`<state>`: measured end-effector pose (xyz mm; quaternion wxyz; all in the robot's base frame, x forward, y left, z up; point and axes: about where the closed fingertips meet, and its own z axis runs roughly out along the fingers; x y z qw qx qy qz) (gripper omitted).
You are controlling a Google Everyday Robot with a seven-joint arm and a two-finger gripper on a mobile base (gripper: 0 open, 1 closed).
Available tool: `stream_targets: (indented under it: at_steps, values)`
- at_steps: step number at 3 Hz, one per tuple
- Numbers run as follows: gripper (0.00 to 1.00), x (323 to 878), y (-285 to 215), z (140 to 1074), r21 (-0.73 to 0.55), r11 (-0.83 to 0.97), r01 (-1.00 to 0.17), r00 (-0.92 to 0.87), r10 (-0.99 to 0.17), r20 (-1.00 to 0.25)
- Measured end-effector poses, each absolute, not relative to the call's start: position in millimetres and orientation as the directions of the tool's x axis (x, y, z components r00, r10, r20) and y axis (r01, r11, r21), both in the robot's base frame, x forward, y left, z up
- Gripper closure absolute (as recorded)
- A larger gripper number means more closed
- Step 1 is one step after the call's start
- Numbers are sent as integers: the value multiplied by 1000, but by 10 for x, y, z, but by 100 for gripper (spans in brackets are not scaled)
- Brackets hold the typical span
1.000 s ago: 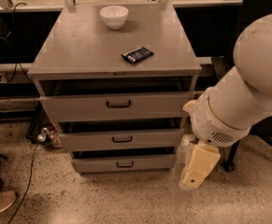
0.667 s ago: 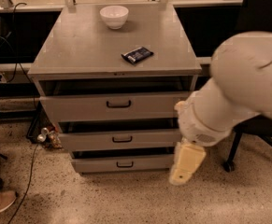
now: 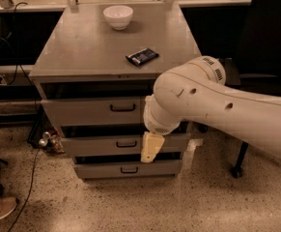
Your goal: Open top drawer
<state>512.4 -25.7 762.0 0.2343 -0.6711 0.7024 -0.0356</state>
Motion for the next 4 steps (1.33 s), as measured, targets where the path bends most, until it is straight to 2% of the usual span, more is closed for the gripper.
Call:
stream_targets:
  at_steps: [2, 4]
  values:
    - [0, 5152, -319, 7665, -389, 80, -918, 35, -960, -279]
    - [0, 5989, -814, 7540, -492, 88, -866, 64, -957, -284]
